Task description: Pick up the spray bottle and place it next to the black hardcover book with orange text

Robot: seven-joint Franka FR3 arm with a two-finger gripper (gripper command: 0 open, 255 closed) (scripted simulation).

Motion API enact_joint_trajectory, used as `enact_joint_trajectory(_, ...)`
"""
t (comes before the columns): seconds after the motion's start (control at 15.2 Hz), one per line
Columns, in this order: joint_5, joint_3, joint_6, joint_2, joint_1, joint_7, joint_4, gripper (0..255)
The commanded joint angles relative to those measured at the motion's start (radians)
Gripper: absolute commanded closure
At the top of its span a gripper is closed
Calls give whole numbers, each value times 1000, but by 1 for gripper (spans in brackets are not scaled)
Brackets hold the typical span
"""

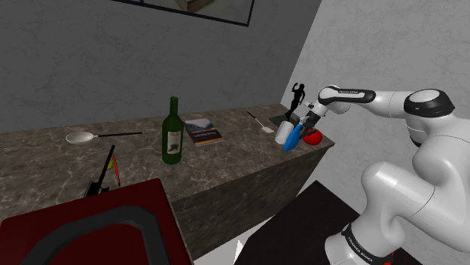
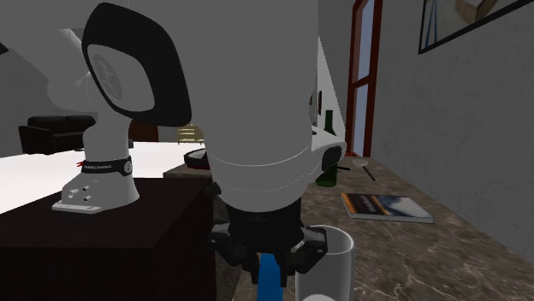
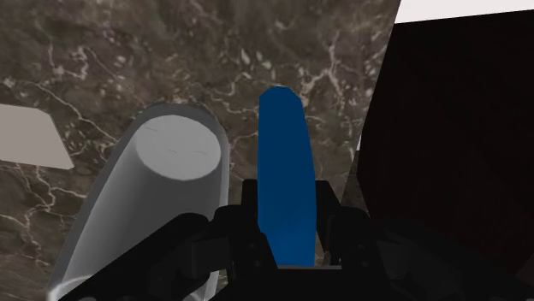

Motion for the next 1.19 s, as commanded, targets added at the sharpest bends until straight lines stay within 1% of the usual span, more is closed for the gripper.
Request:
enact_joint_trajectory(0.0, 0, 0, 0, 0, 0, 0, 0, 255)
enact_joint_trajectory(0.33, 0, 0, 0, 0, 0, 0, 0, 255)
enact_joint_trajectory(1.12, 51, 62, -92, 82, -31, 7, 13, 255)
